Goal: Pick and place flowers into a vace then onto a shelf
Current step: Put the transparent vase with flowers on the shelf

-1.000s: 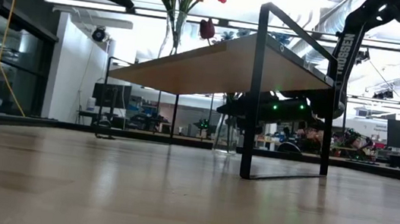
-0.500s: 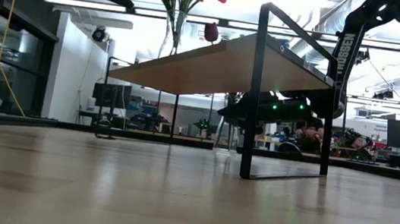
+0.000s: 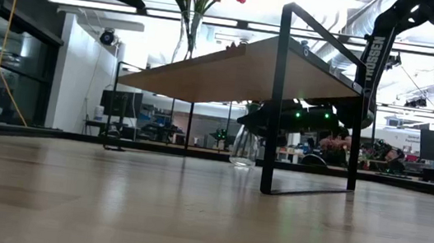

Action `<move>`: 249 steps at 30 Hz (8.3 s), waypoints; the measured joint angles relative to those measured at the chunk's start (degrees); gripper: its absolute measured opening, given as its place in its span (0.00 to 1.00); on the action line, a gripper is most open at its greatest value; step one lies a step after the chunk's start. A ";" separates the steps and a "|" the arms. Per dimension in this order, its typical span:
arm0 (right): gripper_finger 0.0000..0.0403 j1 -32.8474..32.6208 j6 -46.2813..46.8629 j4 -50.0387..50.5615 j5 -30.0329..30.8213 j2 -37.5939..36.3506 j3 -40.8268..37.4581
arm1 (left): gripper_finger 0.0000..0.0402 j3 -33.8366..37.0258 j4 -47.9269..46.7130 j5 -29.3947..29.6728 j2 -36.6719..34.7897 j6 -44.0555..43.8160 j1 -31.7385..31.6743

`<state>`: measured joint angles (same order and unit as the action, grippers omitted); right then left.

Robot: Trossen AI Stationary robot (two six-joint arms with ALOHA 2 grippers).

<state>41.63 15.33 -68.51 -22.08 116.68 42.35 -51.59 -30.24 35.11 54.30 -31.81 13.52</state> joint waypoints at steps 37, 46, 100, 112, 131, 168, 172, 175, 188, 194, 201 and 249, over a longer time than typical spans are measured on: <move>0.40 2.34 -4.88 33.41 15.95 -29.77 -0.04 | 0.91 0.00 -0.31 -1.26 0.00 -0.02 0.00; 0.40 2.64 -4.90 41.85 17.62 -40.97 -0.06 | 0.91 0.00 -0.31 -1.33 -0.02 -0.02 0.02; 0.40 -12.41 -14.55 47.23 -33.64 -50.64 -0.04 | 0.91 0.00 -8.69 -9.01 -0.02 -4.02 0.01; 0.40 -21.61 -19.77 44.23 -24.50 -45.18 -0.02 | 0.91 0.00 -11.50 -10.80 -0.02 -6.01 0.02; 0.40 -26.46 -18.23 34.14 -22.18 -35.87 -0.02 | 0.91 0.00 -13.11 -13.38 -0.04 -6.01 0.02; 0.54 -26.25 -12.35 37.52 -18.51 -35.04 0.00 | 0.91 0.00 -14.87 -13.62 -0.04 -5.99 0.02; 0.55 -26.25 -12.35 37.99 -18.54 -35.04 -0.02 | 0.91 0.00 -14.86 -13.64 -0.04 -5.99 0.02; 0.55 -26.25 -12.59 38.10 -18.54 -35.04 -0.02 | 0.91 0.00 -14.86 -13.64 -0.04 -5.99 0.02; 0.55 -24.79 -12.66 39.32 -18.72 -35.04 -0.02 | 0.91 0.00 -14.85 -13.66 -0.04 -5.99 0.02; 0.55 -23.98 -10.97 39.39 -18.97 -35.04 -0.02 | 0.91 0.00 -14.84 -13.68 -0.04 -5.99 0.00; 0.55 -23.98 -12.65 39.58 -21.50 -35.04 -0.02 | 0.91 0.00 -14.84 -13.68 -0.04 -5.99 0.02; 0.73 -22.38 -12.77 42.93 -21.65 -35.04 -0.04 | 0.91 0.00 -14.81 -13.70 -0.04 -5.99 0.01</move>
<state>19.25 2.57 -25.58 -43.73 81.65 42.30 -51.59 -45.05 21.41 54.26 -37.80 13.53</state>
